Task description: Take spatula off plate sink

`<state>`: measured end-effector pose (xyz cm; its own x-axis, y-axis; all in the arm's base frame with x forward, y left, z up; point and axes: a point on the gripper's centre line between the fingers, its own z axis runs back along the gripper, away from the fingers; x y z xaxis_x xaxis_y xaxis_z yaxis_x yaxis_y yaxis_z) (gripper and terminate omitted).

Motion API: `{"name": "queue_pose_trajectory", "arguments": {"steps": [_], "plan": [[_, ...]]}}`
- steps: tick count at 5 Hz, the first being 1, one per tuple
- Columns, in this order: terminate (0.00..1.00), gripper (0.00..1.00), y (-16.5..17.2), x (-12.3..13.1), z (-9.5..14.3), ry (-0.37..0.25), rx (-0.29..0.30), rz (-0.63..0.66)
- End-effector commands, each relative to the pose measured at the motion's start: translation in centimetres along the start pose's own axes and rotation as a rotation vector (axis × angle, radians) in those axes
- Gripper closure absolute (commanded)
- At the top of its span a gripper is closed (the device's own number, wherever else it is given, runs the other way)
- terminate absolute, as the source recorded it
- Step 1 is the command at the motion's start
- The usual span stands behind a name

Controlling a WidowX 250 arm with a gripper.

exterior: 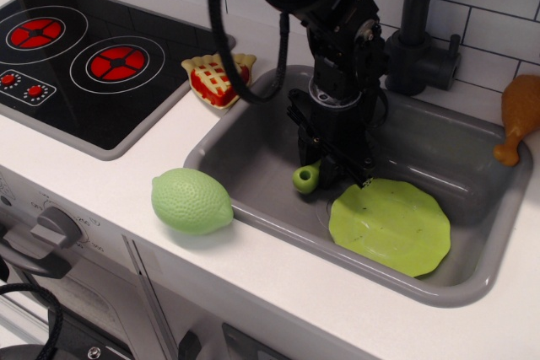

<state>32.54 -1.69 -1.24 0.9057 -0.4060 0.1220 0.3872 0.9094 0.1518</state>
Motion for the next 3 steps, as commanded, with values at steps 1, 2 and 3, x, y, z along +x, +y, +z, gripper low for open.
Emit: {"name": "queue_pose_trajectory", "arguments": {"steps": [1,2,3], "plan": [[0.0,0.0,2.3,2.8,1.6,-0.043,-0.017,-0.022],[0.0,0.0,2.4,2.3,2.7,-0.063,-0.06,-0.008],[0.0,0.0,2.7,1.8,4.3,-0.066,-0.114,0.039]]}}
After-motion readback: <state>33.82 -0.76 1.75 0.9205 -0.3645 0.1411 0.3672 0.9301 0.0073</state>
